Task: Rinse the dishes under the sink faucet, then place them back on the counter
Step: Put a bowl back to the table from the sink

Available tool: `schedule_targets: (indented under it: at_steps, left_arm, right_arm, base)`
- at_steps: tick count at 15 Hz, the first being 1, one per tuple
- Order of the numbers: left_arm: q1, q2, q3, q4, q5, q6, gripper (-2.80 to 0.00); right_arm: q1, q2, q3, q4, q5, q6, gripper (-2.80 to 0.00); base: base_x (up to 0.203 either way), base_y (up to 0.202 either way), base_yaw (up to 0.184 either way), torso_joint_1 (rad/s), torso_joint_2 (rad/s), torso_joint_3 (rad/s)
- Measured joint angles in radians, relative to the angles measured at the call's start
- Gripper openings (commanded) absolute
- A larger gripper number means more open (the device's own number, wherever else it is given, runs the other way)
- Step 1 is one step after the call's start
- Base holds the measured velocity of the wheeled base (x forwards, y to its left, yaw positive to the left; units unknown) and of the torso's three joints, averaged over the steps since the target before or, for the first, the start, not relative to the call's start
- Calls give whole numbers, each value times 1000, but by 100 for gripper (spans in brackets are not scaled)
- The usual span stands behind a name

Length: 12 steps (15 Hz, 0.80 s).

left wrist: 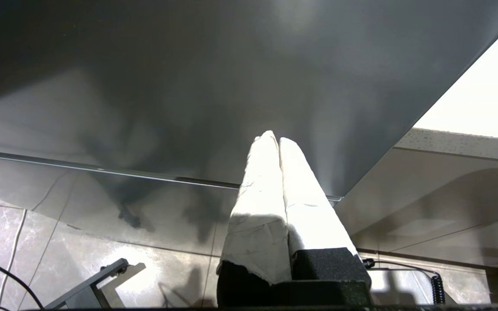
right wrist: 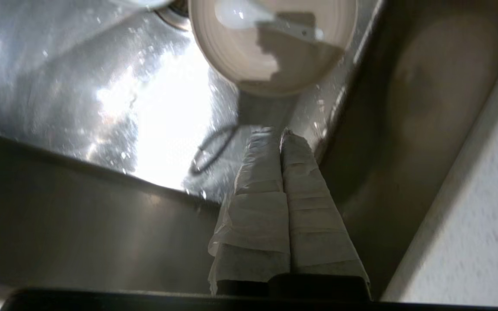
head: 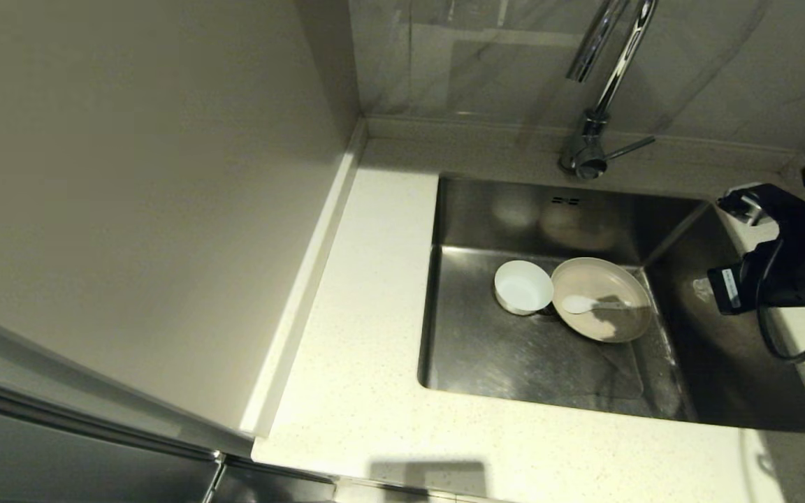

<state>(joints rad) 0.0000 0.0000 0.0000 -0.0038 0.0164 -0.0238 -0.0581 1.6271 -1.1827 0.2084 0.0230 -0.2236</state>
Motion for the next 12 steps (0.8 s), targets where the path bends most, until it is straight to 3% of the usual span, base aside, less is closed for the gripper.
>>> schedule_targets:
  at_steps: [1, 8, 12]
  left_arm:
    - [0, 0, 0, 0, 0, 0, -280]
    - [0, 0, 0, 0, 0, 0, -280]
    - [0, 0, 0, 0, 0, 0, -280]
  right_arm:
    - [7, 18, -26, 23, -7, 2, 0]
    - [83, 120, -116, 67, -27, 8, 0]
    - [135, 187, -204, 124, -48, -51, 0]
  base:
    - [0, 0, 0, 0, 0, 0]
    - [0, 0, 0, 0, 0, 0]
    - [0, 0, 0, 0, 0, 0]
